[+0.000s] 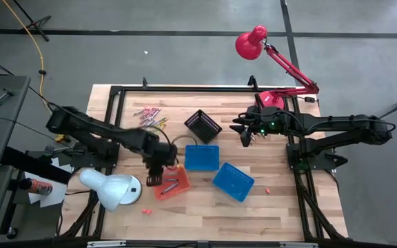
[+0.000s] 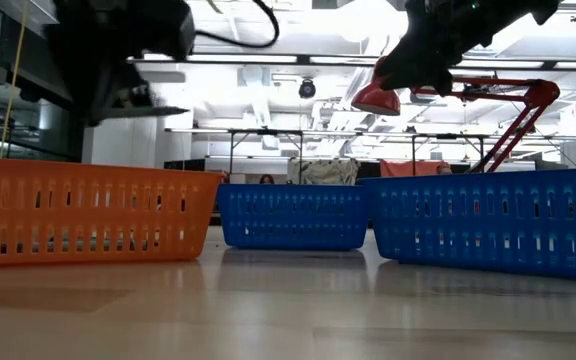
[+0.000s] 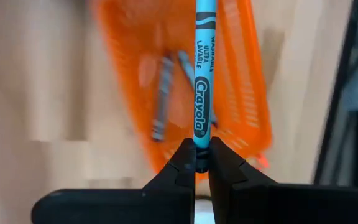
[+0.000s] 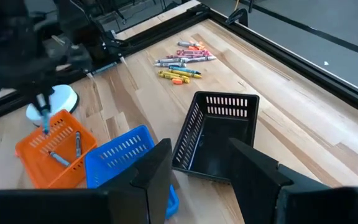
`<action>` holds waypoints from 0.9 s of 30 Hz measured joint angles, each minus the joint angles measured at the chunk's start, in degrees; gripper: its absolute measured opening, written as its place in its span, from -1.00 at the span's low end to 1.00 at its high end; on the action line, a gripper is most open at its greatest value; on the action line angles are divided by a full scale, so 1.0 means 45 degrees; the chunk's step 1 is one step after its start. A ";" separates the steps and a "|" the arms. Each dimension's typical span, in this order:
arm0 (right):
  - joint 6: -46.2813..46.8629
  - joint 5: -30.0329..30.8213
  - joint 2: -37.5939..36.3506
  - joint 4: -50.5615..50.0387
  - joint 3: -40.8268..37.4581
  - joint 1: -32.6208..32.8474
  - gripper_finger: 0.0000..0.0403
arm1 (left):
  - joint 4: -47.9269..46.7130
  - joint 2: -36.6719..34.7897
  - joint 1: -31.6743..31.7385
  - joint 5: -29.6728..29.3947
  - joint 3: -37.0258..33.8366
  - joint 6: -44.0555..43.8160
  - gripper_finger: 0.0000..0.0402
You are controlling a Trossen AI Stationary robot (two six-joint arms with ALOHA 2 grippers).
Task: Sort crayons
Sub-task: Put the blue/green crayon into the orange bin
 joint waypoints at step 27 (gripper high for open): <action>0.0364 0.0000 0.0000 0.1057 0.0000 0.0000 -0.26 | 0.0611 -0.2289 0.1753 -0.1929 0.0000 -0.0605 -0.24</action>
